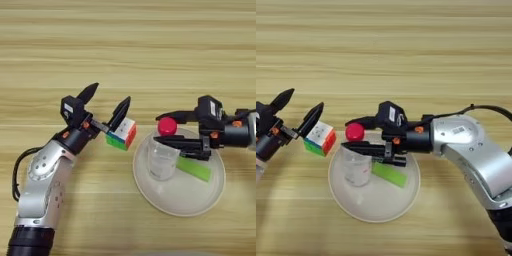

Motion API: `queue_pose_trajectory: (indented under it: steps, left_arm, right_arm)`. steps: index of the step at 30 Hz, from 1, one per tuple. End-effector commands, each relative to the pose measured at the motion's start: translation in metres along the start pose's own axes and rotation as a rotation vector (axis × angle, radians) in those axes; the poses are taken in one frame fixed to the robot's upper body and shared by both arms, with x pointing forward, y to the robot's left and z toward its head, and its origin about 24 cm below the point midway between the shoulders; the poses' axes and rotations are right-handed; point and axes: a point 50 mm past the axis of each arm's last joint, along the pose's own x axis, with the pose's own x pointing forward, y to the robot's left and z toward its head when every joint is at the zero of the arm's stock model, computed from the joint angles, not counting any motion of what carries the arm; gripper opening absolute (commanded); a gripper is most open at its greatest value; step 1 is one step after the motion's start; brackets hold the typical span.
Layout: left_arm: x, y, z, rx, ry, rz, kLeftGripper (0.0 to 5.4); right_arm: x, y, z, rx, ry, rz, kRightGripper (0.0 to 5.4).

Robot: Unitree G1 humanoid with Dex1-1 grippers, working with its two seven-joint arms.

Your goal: Move the objects on the table

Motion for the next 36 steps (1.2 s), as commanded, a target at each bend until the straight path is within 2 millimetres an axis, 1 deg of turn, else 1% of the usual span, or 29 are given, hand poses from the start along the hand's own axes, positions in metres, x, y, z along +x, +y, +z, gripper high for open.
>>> queue_pose_trajectory:
  steps: [1, 12, 16, 21, 27, 30, 36]
  left_arm:
    - [-0.002, -0.003, -0.002, -0.006, 0.014, -0.017, 5.40]
    - [-0.003, -0.006, -0.006, -0.010, 0.030, -0.034, 5.40]
    - [-0.003, -0.009, -0.007, -0.014, 0.034, -0.058, 5.40]
    - [-0.003, -0.014, -0.005, -0.011, 0.041, -0.115, 5.40]
    - [-0.003, -0.027, 0.002, 0.024, 0.051, -0.268, 5.40]
    - [0.001, -0.031, 0.005, 0.065, 0.064, -0.328, 5.40]
    - [0.015, -0.035, 0.007, 0.123, 0.075, -0.408, 5.40]
  right_arm:
    - [-0.007, -0.015, 0.020, -0.051, -0.029, -0.045, 1.87]
    - [-0.020, -0.048, 0.029, -0.066, -0.008, -0.205, 1.87]
    - [-0.022, -0.056, 0.029, -0.059, -0.003, -0.253, 1.87]
    - [-0.022, -0.060, 0.029, -0.057, 0.000, -0.266, 1.87]
    - [-0.022, -0.064, 0.031, -0.055, 0.001, -0.273, 1.87]
    - [-0.022, -0.064, 0.031, -0.059, 0.002, -0.271, 1.87]
    - [-0.023, -0.064, 0.033, -0.062, -0.002, -0.273, 1.87]
